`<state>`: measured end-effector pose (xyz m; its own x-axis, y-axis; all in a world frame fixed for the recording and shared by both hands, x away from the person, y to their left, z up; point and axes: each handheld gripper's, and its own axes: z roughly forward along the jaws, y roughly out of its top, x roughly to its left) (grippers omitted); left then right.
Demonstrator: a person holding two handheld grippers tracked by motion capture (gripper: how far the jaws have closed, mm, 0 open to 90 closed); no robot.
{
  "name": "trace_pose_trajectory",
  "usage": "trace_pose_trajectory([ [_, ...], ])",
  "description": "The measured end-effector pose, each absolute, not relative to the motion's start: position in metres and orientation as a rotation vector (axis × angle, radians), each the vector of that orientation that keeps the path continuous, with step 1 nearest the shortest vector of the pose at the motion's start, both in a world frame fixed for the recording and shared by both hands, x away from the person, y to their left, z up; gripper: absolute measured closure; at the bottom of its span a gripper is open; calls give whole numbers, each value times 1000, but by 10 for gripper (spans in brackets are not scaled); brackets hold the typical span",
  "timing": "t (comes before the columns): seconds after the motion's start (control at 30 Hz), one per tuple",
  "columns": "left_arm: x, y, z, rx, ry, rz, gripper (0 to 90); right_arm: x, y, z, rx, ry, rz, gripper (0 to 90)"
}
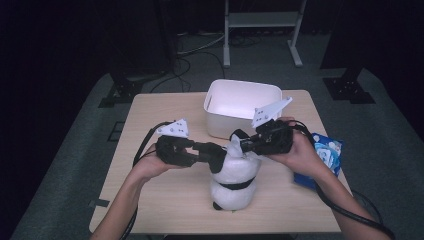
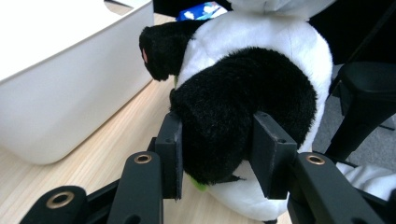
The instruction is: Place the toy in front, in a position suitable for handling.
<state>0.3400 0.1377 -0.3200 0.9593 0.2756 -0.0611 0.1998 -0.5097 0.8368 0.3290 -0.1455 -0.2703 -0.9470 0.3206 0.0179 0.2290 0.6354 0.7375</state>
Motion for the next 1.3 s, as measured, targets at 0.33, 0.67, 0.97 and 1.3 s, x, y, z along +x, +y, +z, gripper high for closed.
trace_pose_trajectory([
  [0.33, 339, 116, -317, 2143, 300, 95, 561, 334, -123, -274, 433, 2774, 1084, 862],
  [0.67, 340, 107, -323, 2145, 317, 78, 444, 335, -137, -283, 480, 2789, 1065, 864],
  [0.97, 341, 100, -333, 2162, 316, 49, 381, 335, -154, -287, 532, 2782, 1098, 864],
  [1.3, 339, 89, -345, 2177, 300, 17, 349, 332, -165, -289, 545, 2773, 1103, 864],
])
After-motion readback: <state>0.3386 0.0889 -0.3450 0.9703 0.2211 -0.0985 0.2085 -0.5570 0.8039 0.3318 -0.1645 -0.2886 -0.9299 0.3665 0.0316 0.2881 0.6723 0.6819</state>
